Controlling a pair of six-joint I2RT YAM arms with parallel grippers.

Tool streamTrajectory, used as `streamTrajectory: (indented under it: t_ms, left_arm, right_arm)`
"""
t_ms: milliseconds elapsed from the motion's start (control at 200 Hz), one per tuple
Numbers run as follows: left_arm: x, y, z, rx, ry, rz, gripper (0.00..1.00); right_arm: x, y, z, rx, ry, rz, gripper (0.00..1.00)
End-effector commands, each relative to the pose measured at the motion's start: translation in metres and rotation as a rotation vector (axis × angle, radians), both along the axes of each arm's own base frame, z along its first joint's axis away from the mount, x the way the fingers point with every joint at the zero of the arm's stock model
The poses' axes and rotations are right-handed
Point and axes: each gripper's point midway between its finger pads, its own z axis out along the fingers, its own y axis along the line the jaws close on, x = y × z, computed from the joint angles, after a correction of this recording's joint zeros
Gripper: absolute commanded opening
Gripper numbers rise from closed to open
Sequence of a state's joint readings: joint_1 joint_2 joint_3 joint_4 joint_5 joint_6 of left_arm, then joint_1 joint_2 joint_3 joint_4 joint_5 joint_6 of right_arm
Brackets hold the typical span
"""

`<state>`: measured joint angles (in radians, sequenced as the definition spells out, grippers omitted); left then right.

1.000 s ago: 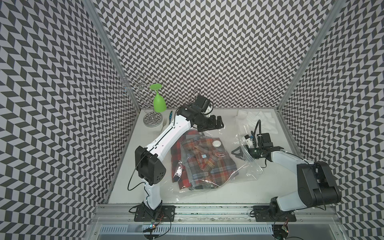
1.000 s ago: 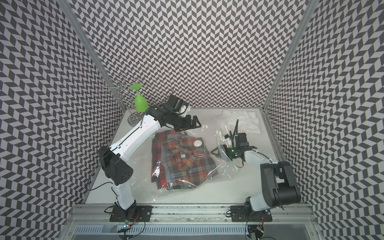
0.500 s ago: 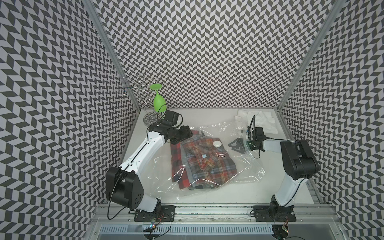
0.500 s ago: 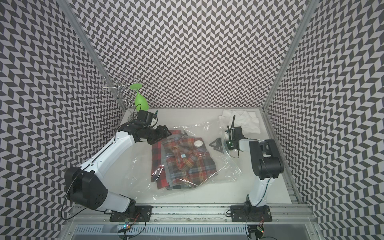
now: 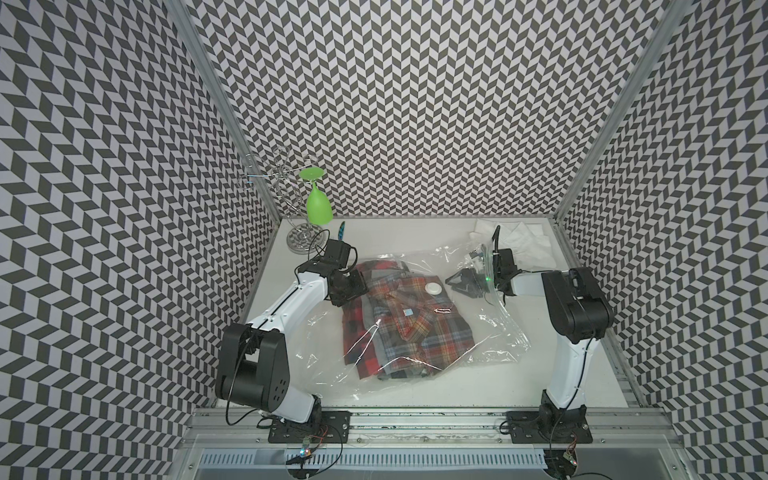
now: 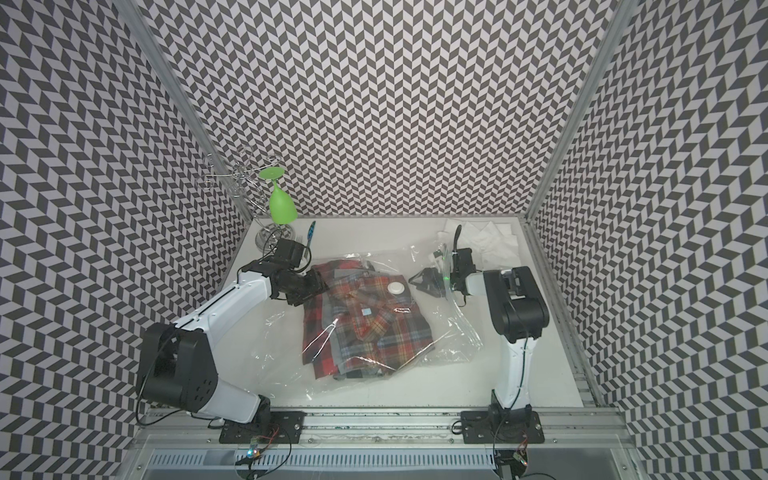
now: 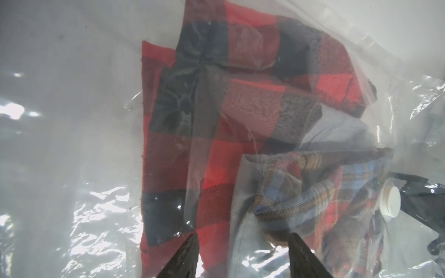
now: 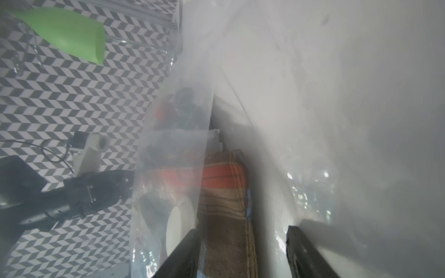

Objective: Take the shirt out of the vacuum bag
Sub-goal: Take out the shirt from the vacuum bag.

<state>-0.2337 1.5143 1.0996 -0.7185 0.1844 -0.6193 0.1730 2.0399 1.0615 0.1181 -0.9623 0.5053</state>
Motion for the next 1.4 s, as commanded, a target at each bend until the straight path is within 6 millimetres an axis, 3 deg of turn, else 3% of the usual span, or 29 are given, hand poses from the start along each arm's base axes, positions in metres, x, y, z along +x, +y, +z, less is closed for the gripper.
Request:
streamTrajectory:
  t_ms: [0, 405, 661, 741, 1006, 1282, 1392]
  left_arm:
    - [0.006, 0.001, -0.005, 0.009, -0.021, -0.015, 0.61]
    - [-0.009, 0.013, -0.031, 0.03, 0.037, -0.003, 0.62]
    - [0.0, 0.018, 0.023, -0.001, -0.076, 0.037, 0.76]
    - [-0.005, 0.021, 0.028, -0.01, -0.08, 0.055, 0.76]
    - [-0.03, 0.031, -0.006, -0.011, -0.001, 0.08, 0.7]
    - [-0.034, 0.024, -0.038, -0.035, 0.058, 0.049, 0.65]
    - [-0.033, 0.024, -0.043, -0.033, 0.06, 0.038, 0.64]
  right_arm:
    - [0.0, 0.017, -0.003, 0.013, -0.035, 0.039, 0.6]
    - [-0.017, 0.025, -0.001, 0.088, -0.062, 0.087, 0.61]
    - [-0.015, 0.023, -0.009, 0.064, -0.062, 0.063, 0.62]
    - [-0.013, 0.022, -0.011, 0.057, -0.058, 0.05, 0.62]
    - [0.007, 0.009, -0.03, -0.064, -0.039, -0.055, 0.62]
    - [0.004, 0.033, -0.043, -0.037, -0.011, 0.003, 0.6]
    - [-0.003, 0.035, -0.043, -0.009, -0.009, 0.021, 0.52]
